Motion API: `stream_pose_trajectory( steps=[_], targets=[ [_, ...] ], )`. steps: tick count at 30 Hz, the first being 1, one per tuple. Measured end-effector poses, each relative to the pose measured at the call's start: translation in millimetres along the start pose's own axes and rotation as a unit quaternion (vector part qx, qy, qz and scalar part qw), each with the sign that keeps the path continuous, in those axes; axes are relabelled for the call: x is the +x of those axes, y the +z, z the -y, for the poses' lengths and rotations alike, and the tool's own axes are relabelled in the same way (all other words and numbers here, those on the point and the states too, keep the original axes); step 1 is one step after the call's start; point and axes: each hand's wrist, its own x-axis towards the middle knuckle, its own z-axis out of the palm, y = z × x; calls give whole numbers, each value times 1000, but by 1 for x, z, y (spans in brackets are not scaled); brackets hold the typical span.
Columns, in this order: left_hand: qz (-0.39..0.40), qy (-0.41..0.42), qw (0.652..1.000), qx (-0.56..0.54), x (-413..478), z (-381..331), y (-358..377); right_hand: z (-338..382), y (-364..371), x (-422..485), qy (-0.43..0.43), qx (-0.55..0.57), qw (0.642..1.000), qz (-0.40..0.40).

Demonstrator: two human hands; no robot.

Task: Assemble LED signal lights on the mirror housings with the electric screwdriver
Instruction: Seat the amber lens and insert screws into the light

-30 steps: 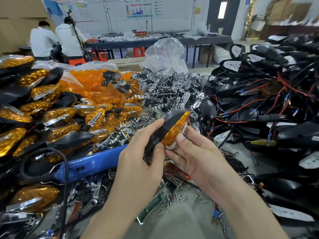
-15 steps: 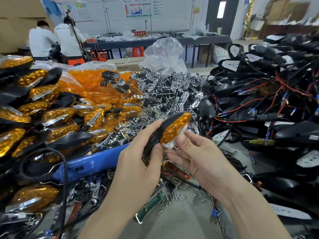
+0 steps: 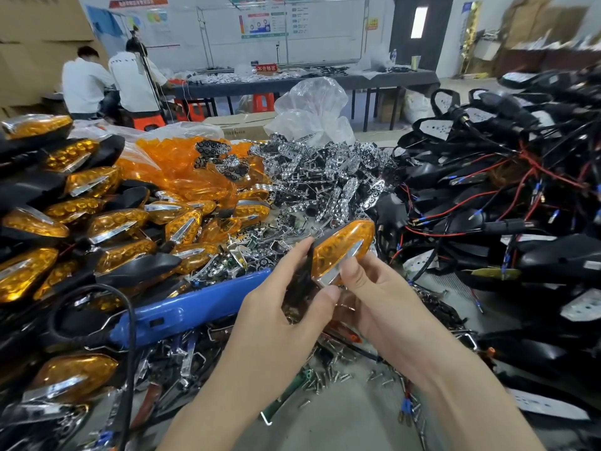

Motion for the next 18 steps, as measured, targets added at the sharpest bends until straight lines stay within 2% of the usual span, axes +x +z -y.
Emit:
stream_pose_trajectory(
  steps=[6, 9, 13, 18],
  targets=[
    [16, -22, 999, 37, -2, 2, 2, 2, 0, -2, -1, 1, 1000, -1],
    [35, -50, 998, 30, -2, 5, 2, 1, 2, -3, 12, -11, 999, -28],
    [99, -91, 991, -27, 3, 5, 0, -3, 9, -2, 33, -68, 994, -79],
    [139, -198, 965, -103, 11, 13, -7, -4, 11, 0, 68, -99, 989, -91]
  ],
)
